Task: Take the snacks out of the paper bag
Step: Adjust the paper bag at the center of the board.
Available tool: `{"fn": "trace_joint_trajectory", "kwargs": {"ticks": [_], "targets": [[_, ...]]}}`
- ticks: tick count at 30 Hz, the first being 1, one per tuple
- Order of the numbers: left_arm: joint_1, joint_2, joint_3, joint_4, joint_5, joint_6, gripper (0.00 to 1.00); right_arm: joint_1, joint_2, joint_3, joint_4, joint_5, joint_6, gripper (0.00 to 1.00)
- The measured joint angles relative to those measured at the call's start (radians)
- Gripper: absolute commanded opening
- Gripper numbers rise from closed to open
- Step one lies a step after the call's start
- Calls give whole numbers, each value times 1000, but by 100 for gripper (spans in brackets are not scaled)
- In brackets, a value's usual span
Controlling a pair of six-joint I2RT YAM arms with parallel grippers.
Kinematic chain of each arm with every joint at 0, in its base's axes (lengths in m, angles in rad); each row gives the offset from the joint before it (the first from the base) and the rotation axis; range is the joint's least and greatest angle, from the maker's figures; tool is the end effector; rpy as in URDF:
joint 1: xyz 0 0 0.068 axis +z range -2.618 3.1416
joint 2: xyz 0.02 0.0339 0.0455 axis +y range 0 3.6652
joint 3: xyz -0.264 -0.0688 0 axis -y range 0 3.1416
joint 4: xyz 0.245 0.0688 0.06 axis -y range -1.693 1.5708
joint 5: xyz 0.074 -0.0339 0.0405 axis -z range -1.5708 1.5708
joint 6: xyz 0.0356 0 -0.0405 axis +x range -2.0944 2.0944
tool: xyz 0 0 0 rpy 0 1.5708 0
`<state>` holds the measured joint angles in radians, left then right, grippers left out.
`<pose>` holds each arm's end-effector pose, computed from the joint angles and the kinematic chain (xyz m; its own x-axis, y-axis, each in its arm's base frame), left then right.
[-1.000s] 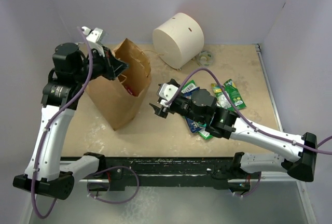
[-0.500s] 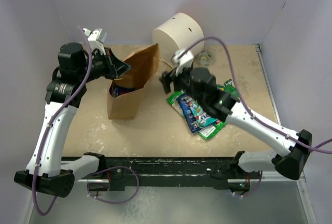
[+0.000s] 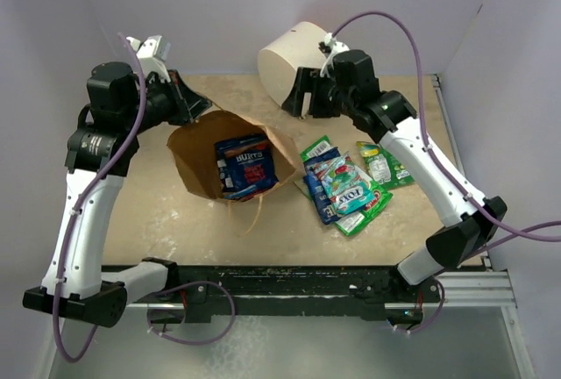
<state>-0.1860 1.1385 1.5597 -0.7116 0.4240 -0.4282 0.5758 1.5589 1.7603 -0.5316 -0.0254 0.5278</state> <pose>0.2041 -0.0533 0.4777 -0.4868 -0.2935 -0.8227 0.3889 0.7705 -0.5050 0.2919 0.1906 0.4497 -0.5192 0.2632 -0.8131 -0.3507 0.8020 0.4835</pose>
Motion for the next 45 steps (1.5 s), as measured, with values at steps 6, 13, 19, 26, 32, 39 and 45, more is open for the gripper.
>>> {"fn": "trace_joint_trajectory", "kwargs": {"ticks": [6, 13, 19, 26, 32, 39, 45], "targets": [[0, 89, 132, -77, -72, -3, 0, 3, -54, -112, -35, -153, 39, 81], [-3, 189, 359, -195, -199, 91, 0, 13, -58, -254, 110, -260, 145, 80], [-173, 207, 450, -243, -441, 312, 0, 23, 16, -300, 313, -302, 232, 80], [-359, 238, 446, -256, -562, 498, 0, 51, 88, -401, 465, -314, 287, 81], [-390, 220, 265, -225, -402, 447, 0, 51, 34, -555, 429, -244, 253, 83], [-393, 132, -100, -48, -136, 173, 0, 45, -161, -715, 307, -86, 146, 84], [-393, 85, -135, 16, -28, 75, 0, 45, -259, -727, 259, 17, 30, 85]]}}
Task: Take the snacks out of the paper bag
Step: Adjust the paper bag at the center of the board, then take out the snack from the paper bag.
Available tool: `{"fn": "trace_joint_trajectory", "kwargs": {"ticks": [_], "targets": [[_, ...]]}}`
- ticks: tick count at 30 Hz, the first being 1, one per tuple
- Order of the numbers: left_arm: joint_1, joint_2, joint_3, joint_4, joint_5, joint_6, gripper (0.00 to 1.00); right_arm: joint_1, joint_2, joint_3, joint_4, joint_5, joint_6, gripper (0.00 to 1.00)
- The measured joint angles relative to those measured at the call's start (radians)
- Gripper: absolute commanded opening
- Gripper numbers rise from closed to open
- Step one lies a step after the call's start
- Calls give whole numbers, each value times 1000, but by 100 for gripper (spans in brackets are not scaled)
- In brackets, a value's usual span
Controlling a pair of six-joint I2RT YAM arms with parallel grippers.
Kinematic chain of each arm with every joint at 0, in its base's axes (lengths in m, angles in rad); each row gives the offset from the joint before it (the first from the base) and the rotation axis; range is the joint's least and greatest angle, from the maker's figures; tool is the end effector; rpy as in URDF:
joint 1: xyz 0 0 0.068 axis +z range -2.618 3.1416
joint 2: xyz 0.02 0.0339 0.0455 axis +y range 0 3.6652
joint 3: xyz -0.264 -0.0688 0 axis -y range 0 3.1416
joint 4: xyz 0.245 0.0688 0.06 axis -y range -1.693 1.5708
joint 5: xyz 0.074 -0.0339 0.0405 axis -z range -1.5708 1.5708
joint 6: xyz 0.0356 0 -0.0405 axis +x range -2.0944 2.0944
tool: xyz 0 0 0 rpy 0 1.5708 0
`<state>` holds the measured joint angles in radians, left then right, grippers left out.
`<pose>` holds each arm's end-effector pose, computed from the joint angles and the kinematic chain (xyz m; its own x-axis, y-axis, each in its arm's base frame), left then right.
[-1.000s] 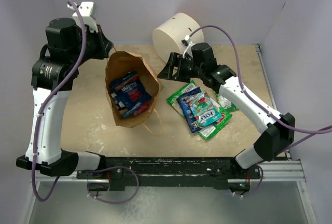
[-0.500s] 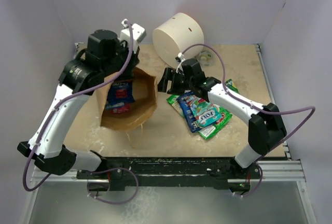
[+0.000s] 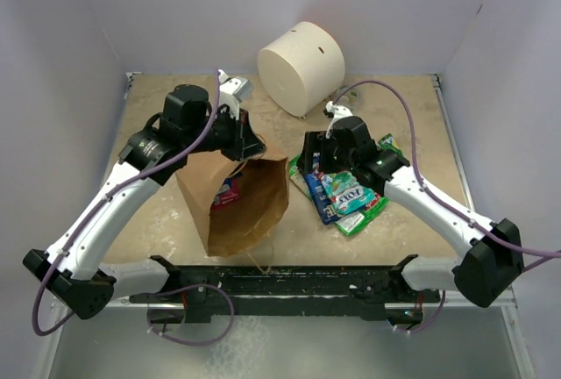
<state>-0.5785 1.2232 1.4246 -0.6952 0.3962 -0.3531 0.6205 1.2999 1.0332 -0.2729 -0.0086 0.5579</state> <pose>0.2036 -0.1494 0.4189 -0.6452 0.0403 -0.7630 0.6030 0.6400 -0.4761 0.2403 0.1721 0.3049 -0.6656 0.1750 -0.7255 -0.2771 0.8447 0.4579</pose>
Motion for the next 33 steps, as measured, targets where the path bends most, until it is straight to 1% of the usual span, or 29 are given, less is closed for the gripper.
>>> {"fn": "trace_joint_trajectory", "kwargs": {"ticks": [4, 7, 9, 12, 15, 17, 20, 23, 24, 28, 33], "targets": [[0, -29, 0, 23, 39, -15, 0, 0, -43, 31, -10, 72, -162, 85], [0, -41, 0, 33, 49, -23, 0, 0, -112, 35, 27, 74, -333, 84], [0, -52, -8, 47, 50, -27, 0, 0, -174, 29, 76, 45, -456, 83], [0, -79, -24, 50, 44, -31, 0, 2, -288, 4, 170, -56, -656, 82], [0, -104, -29, 48, 29, -30, 0, 33, -338, 4, 230, -155, -789, 77], [0, -122, -29, 47, 8, -30, 0, 91, -345, 4, 257, -192, -851, 75], [0, -145, -29, 40, -31, -30, 0, 282, -342, -32, 310, -203, -958, 70], [0, -159, -29, 35, -76, -30, 0, 463, -306, -72, 348, -204, -1020, 68], [0, -163, -29, 32, -92, -30, 0, 494, -290, -79, 360, -203, -1030, 67], [0, -174, -29, 20, -138, -30, 0, 581, -197, -91, 425, -159, -1077, 60], [0, -174, -27, 19, -154, -30, 0, 643, -29, -91, 550, -44, -1160, 62]]}}
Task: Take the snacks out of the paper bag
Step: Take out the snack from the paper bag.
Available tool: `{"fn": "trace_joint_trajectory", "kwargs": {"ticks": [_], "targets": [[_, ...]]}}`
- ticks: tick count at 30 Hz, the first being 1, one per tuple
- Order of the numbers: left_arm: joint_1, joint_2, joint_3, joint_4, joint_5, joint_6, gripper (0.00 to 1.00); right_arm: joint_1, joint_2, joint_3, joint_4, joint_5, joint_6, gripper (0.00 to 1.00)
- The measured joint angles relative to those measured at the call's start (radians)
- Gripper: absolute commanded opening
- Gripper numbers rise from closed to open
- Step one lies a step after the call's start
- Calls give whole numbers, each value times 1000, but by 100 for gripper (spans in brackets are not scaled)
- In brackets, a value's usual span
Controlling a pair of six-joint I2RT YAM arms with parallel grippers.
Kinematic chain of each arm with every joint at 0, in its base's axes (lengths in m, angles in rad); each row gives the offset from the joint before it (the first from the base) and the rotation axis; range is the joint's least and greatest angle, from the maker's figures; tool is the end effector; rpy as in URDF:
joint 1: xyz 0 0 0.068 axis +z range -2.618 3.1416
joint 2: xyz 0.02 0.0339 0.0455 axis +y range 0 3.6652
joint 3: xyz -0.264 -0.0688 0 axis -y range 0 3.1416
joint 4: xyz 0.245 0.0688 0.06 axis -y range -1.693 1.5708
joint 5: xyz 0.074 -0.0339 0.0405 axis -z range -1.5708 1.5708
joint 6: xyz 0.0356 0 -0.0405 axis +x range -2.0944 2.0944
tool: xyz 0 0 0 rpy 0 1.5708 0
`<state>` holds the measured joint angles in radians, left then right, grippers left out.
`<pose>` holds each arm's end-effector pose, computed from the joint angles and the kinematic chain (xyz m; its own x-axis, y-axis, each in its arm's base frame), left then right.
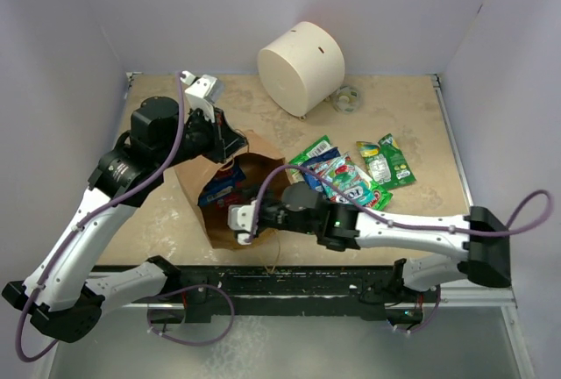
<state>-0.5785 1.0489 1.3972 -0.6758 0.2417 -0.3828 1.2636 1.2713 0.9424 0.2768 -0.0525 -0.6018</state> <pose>0.1636 -0.1170 0.4474 -0.5190 -0.0942 -0.8496 0.5679 0.7049 -0.4251 0.0898 0.2892 0.3377 0.5349 -0.1836 -0.8247 -0.8066 0.1796 -0.5631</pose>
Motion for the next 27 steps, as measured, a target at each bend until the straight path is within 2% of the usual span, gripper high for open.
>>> {"fn": "trace_joint_trajectory", "kwargs": {"ticks": [4, 10, 20, 27], "targets": [[0, 0, 2, 0, -8, 0, 0, 7, 151, -2, 103, 93, -74, 63], [0, 3, 4, -2, -13, -1, 0, 3, 256, -2, 154, 140, -146, 64], [0, 3, 19, -3, -27, -1, 0, -10, 280, -2, 185, 149, -204, 65], [0, -18, 19, -3, -33, -1, 0, -74, 277, -2, 200, 130, -222, 62]]}}
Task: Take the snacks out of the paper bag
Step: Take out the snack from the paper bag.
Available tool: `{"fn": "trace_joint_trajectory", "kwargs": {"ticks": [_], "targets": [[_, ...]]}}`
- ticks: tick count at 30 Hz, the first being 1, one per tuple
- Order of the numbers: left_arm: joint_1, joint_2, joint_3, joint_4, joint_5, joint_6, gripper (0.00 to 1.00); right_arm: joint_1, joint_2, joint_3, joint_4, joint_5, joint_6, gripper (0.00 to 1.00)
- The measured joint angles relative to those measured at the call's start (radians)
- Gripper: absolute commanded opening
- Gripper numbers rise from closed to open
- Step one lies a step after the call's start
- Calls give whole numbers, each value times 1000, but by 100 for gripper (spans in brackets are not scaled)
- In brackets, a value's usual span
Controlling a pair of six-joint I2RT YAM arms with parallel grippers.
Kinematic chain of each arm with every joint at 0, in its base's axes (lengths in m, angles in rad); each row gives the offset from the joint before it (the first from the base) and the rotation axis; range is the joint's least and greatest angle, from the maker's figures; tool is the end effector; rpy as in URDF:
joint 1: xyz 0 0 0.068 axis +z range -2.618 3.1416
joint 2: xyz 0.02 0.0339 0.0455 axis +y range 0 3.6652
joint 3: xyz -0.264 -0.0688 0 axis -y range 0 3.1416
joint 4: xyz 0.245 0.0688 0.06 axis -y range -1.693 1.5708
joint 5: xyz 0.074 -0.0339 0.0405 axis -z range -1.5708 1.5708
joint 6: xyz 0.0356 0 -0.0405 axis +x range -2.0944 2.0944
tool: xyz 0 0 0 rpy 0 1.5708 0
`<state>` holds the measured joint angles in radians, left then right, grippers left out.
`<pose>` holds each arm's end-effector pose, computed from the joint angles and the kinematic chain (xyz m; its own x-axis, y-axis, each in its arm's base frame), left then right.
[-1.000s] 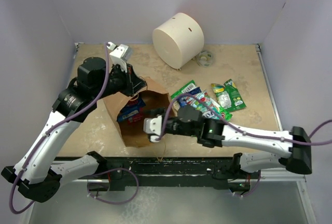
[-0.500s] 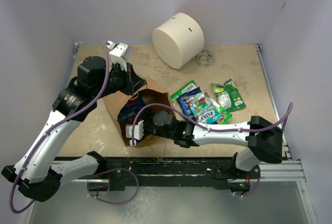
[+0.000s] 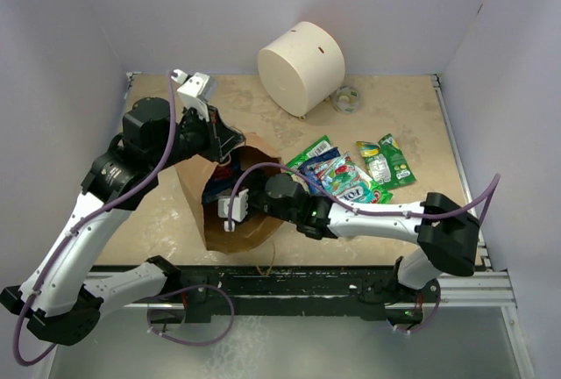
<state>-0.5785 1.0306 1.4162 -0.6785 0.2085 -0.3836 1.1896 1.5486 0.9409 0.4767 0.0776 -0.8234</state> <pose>0.1575 -0.1116 0.4562 -0.4865 -0.1196 -0.8655 0.5594 0.7182 -0.4137 0.1358 0.3314 0.2725 0.6248 -0.4068 -0.6665 -0.6452 0.2117 -0.7341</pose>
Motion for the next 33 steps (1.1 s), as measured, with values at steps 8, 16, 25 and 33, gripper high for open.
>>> {"fn": "trace_joint_trajectory", "kwargs": {"ticks": [8, 16, 25, 33], "targets": [[0, -14, 0, 2, -20, 5, 0, -104, 4, 2, 61, -152, 1, 60], [0, -17, 12, 1, -37, 23, 0, -129, 187, 123, 171, -213, 19, 61], [0, -16, 18, 4, -48, 36, 0, -151, 303, 218, 219, -236, 4, 64], [0, -16, 18, 2, -61, 38, 0, -163, 328, 240, 206, -255, -14, 62]]}}
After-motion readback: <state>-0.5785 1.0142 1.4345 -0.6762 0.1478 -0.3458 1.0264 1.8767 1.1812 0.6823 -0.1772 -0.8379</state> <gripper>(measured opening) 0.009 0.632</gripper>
